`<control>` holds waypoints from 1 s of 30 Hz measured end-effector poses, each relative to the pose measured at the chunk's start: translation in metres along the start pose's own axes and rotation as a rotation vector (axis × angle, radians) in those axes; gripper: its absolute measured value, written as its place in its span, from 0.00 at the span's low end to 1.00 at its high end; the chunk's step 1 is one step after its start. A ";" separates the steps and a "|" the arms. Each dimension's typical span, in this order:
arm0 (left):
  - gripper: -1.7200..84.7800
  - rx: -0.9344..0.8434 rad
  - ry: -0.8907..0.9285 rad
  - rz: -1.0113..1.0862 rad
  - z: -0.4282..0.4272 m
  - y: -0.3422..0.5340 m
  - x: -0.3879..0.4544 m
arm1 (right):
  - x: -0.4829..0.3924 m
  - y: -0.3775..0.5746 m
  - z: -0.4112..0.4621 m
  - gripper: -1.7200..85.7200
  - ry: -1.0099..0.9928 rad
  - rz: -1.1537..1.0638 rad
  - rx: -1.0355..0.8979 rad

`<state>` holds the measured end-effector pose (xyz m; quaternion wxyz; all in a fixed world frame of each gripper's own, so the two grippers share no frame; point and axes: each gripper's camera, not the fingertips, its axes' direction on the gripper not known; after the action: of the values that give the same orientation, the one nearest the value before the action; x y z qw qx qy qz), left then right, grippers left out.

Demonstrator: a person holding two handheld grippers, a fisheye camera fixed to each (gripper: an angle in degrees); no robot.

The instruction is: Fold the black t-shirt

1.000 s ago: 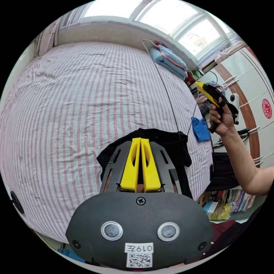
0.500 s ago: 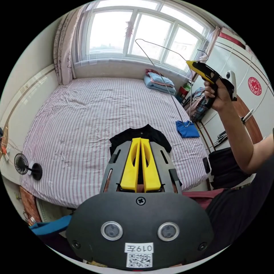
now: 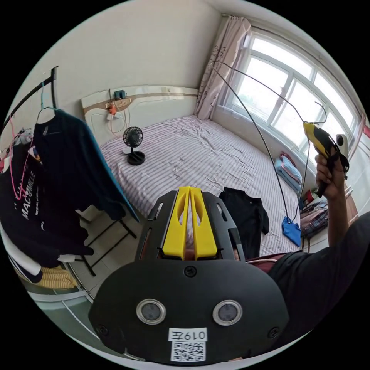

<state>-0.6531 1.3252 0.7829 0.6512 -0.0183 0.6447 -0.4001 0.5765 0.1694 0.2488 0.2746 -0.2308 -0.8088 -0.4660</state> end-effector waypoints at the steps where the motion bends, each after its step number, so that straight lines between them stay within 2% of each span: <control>1: 0.03 0.025 -0.021 -0.031 -0.021 0.017 -0.018 | -0.021 -0.007 0.026 0.01 -0.026 -0.036 -0.033; 9: 0.03 0.093 -0.101 -0.091 -0.143 0.105 -0.132 | -0.150 -0.041 0.223 0.01 -0.121 -0.120 -0.204; 17: 0.03 0.158 -0.132 -0.127 -0.238 0.170 -0.222 | -0.255 -0.086 0.412 0.01 -0.040 -0.188 -0.316; 23: 0.03 0.150 -0.145 0.013 -0.268 0.172 -0.227 | -0.344 -0.132 0.501 0.01 0.105 -0.312 -0.316; 26: 0.03 0.178 -0.157 0.075 -0.279 0.169 -0.223 | -0.369 -0.148 0.531 0.01 0.143 -0.310 -0.324; 30: 0.03 0.216 -0.118 0.054 -0.287 0.171 -0.228 | -0.382 -0.160 0.573 0.01 0.199 -0.260 -0.369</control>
<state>-0.7790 1.7068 0.8302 0.6968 0.0459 0.5584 -0.4478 0.6282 0.5558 -0.3414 0.2436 -0.1239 -0.7018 -0.6578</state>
